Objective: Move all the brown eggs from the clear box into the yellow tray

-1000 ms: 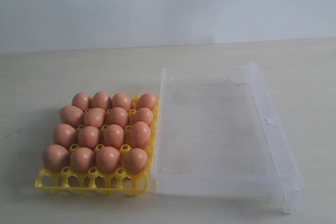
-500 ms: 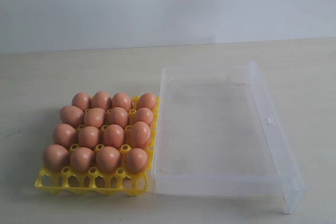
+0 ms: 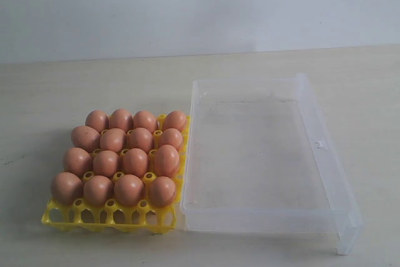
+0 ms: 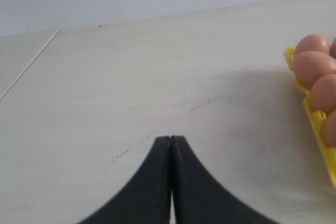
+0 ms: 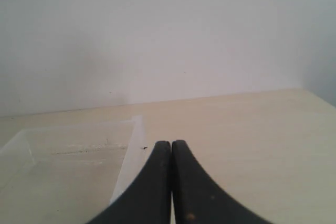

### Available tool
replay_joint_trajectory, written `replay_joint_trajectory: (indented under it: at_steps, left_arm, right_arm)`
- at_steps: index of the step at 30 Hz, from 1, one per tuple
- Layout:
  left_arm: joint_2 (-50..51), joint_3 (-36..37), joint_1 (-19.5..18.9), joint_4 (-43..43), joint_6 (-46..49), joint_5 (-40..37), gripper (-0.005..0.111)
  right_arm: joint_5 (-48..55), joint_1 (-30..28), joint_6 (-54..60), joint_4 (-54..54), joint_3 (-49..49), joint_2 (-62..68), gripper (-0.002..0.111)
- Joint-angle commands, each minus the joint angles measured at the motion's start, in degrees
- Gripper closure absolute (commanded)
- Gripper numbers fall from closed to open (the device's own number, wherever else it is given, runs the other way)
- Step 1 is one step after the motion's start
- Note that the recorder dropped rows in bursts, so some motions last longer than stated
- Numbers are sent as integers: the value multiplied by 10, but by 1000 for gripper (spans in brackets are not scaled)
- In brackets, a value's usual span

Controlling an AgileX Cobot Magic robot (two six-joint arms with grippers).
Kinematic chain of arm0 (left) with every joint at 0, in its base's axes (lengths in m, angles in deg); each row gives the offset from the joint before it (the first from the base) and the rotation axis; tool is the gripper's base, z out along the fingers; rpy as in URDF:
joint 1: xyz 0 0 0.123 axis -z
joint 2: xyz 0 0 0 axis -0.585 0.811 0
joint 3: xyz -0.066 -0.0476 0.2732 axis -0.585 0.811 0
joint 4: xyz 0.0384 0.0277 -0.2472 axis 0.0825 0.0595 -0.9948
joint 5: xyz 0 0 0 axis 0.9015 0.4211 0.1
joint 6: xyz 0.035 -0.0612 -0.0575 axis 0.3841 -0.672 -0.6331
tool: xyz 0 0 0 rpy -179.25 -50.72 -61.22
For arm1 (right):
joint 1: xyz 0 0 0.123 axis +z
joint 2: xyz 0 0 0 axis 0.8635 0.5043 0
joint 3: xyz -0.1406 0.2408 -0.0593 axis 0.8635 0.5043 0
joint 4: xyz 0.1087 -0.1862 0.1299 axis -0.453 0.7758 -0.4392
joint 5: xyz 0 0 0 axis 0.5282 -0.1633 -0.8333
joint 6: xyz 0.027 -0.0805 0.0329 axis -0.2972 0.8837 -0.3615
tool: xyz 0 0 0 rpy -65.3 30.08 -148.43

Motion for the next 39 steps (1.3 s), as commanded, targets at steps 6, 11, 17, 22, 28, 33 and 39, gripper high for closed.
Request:
replay_joint_trajectory:
  at_steps: [6,11,17,22,28,33,39]
  left_arm:
    - [-3,-2,3,-1,-3,5,107]
    - [-3,-2,3,-1,-3,5,107]
    - [-3,-2,3,-1,-3,5,107]
    - [-3,-2,3,-1,-3,5,107]
    - [-3,-2,3,-1,-3,5,107]
    - [-3,-2,3,-1,-3,5,107]
    - [-3,-2,3,-1,-3,5,107]
  right_arm:
    - [1,-3,-64,38,3,-3,108]
    - [1,-3,-64,39,3,-3,108]
    - [1,-3,-65,39,3,-3,108]
    - [1,-3,-65,39,3,-3,108]
    - [1,-3,-66,39,3,-3,108]
    - [1,-12,-66,39,3,-3,108]
    - [1,-22,-66,39,3,-3,108]
